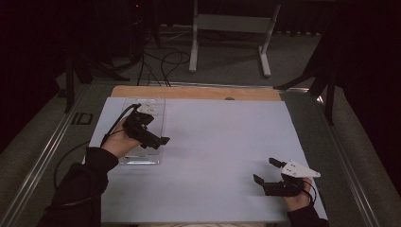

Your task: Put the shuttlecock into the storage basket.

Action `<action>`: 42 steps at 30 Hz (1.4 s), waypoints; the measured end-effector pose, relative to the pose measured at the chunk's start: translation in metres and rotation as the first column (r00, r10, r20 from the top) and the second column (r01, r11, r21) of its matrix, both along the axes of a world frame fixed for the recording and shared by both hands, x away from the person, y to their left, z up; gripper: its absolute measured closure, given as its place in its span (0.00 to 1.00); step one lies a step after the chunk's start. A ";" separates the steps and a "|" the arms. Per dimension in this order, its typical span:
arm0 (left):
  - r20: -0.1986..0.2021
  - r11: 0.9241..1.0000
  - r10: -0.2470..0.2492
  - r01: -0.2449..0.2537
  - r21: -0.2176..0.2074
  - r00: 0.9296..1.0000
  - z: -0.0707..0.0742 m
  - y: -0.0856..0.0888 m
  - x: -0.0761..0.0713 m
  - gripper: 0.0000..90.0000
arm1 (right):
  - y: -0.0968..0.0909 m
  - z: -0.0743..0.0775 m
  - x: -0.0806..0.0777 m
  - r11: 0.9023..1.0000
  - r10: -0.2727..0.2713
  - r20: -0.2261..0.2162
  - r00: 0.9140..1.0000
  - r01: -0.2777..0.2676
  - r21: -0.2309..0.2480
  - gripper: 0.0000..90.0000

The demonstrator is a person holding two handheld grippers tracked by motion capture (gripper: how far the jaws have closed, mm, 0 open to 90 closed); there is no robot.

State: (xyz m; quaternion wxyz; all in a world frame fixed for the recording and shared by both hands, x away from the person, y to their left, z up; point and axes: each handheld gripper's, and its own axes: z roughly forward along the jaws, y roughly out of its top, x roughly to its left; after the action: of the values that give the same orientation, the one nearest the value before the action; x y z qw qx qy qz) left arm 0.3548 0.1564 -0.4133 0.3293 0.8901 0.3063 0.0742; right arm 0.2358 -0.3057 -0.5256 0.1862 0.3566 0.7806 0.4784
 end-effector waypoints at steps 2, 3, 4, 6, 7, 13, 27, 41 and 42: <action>-0.006 1.000 -0.019 0.019 -0.005 1.000 -0.001 -0.008 0.000 0.00 | 0.000 0.000 0.000 1.000 0.001 0.000 1.000 -0.001 -0.001 0.11; -0.004 1.000 -0.028 0.028 -0.005 1.000 -0.001 -0.012 0.000 0.00 | 0.000 0.000 0.000 1.000 0.001 0.000 1.000 -0.001 -0.001 0.11; -0.010 0.999 -0.039 0.039 -0.015 0.999 -0.002 -0.016 0.000 0.00 | 0.000 0.000 0.000 1.000 0.001 0.000 1.000 -0.001 0.001 0.11; -0.015 0.998 -0.056 0.055 -0.017 0.998 -0.003 -0.023 0.000 0.00 | 0.000 0.000 0.000 1.000 0.001 0.000 1.000 -0.001 0.003 0.11; -0.020 0.998 -0.067 0.067 -0.022 0.998 -0.004 -0.027 0.000 0.00 | 0.000 0.000 0.000 1.000 0.000 0.000 1.000 0.000 0.004 0.11; -0.036 0.994 -0.112 0.111 -0.019 0.993 -0.007 -0.046 -0.002 0.00 | 0.000 0.000 0.000 1.000 0.001 0.001 1.000 -0.001 0.002 0.11; -0.064 0.976 -0.216 0.215 -0.026 0.974 -0.023 -0.074 -0.017 0.00 | -0.001 0.001 -0.001 1.000 0.001 0.000 1.000 -0.001 0.004 0.11; -0.105 0.957 -0.289 0.288 -0.028 0.952 -0.042 -0.087 -0.039 0.00 | 0.000 0.001 0.000 1.000 0.005 0.003 1.000 -0.005 0.004 0.11; -0.107 0.957 -0.289 0.289 -0.022 0.951 -0.044 -0.088 -0.041 0.00 | 0.000 0.001 0.000 1.000 0.006 0.003 1.000 -0.006 0.005 0.11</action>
State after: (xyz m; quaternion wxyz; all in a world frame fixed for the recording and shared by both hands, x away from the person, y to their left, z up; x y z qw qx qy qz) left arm 0.3136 0.0685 -0.4573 0.3221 0.9270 0.1905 -0.0246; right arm 0.2356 -0.3061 -0.5250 0.1851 0.3541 0.7802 0.4813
